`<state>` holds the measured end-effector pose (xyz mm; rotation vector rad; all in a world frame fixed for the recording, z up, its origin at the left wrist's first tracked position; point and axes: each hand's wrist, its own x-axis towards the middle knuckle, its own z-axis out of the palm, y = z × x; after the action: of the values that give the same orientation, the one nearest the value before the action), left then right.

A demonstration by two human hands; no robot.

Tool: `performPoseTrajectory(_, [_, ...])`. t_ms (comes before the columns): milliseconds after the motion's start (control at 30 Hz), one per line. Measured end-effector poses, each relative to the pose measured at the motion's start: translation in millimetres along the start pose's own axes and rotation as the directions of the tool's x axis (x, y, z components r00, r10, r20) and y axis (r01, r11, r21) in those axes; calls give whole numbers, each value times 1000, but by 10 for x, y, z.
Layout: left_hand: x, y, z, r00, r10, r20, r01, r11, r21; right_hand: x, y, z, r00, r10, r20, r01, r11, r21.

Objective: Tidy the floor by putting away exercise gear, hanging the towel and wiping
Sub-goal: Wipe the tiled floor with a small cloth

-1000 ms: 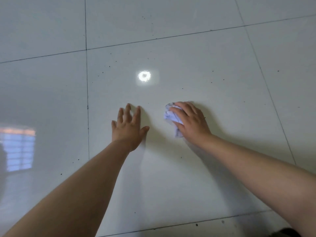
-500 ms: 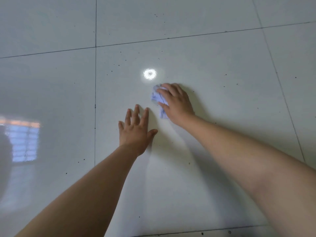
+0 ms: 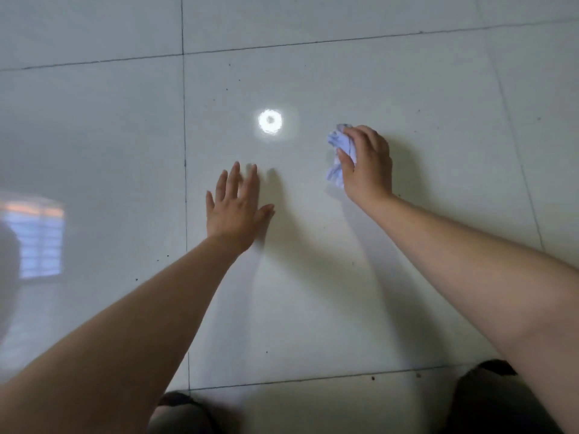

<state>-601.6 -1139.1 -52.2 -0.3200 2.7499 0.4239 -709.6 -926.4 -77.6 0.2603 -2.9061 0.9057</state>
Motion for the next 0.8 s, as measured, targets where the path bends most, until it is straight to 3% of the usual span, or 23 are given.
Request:
performPoseTrajectory(100, [-162,-370,-2,990,-143,9,143,989,27,-123,-116,242,998,63,-26,-66,987,-146])
performPoseTrajectory(200, [-262,-574,6,981,-165,105,161,986,44,-57,-390,414,997,73,0,-72,990,-124])
performPoseTrajectory(333, [-236,-538,0,968,-187,169,182,982,44,-182,-670,561,966,-230,120,237,970,-48])
performPoseTrajectory(500, [-224,-492,31,970,-213,118,205,976,78,-513,-450,453,817,-529,229,535,844,38])
performPoseTrajectory(567, [-240,-499,25,970,-211,121,199,975,101,-477,-379,419,818,-530,224,537,843,34])
performPoseTrajectory(700, [-218,-480,-16,968,-206,143,189,974,124,-283,-466,506,927,-344,151,355,933,-59])
performPoseTrajectory(800, [-248,-460,-111,959,-232,162,224,972,63,-143,-787,664,943,-278,184,291,955,-47])
